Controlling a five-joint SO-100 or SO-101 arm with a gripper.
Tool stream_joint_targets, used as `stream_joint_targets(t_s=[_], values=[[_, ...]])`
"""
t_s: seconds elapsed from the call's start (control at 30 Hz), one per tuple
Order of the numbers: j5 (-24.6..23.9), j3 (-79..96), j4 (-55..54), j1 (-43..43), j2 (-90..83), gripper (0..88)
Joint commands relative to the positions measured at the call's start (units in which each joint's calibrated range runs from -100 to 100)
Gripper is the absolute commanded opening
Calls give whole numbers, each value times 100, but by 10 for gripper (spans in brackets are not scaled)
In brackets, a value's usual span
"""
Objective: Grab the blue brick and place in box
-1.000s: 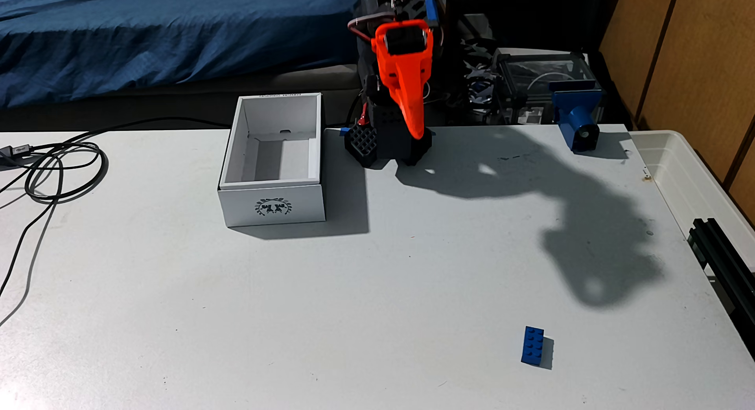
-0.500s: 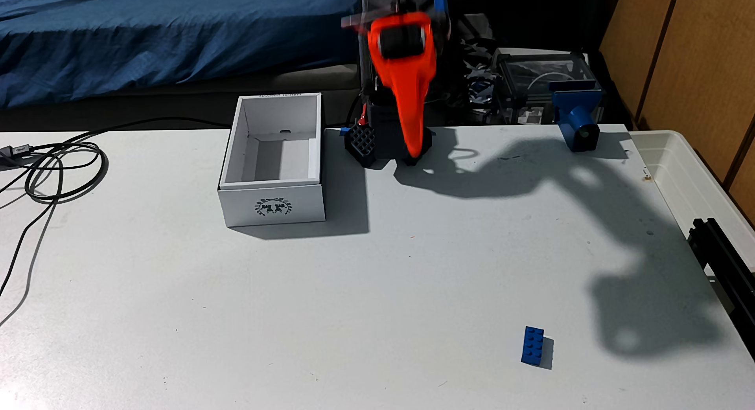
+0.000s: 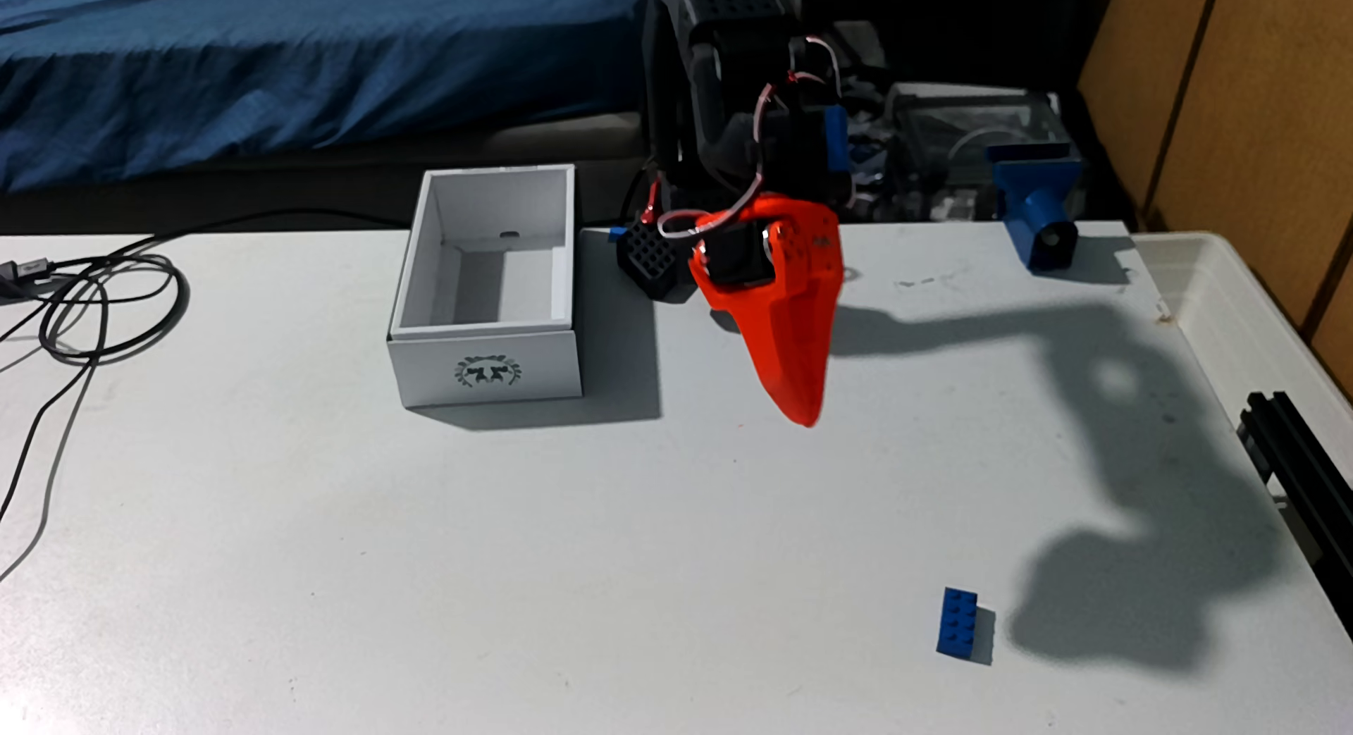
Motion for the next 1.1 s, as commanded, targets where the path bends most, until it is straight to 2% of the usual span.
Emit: stream_joint_targets(t_s=[0.0,0.37,0.67,0.73,0.8,1.07], values=[[-439,-9,-82,-231,94,13],[-1775,-80,-151,-936,179,14],[-1922,-213,-444,-1286,187,13],[-2301,-213,-479,-1271,196,16],[-2675,-222,-479,-1226,187,46],[-2980,-603,-384,-1360,932,202]])
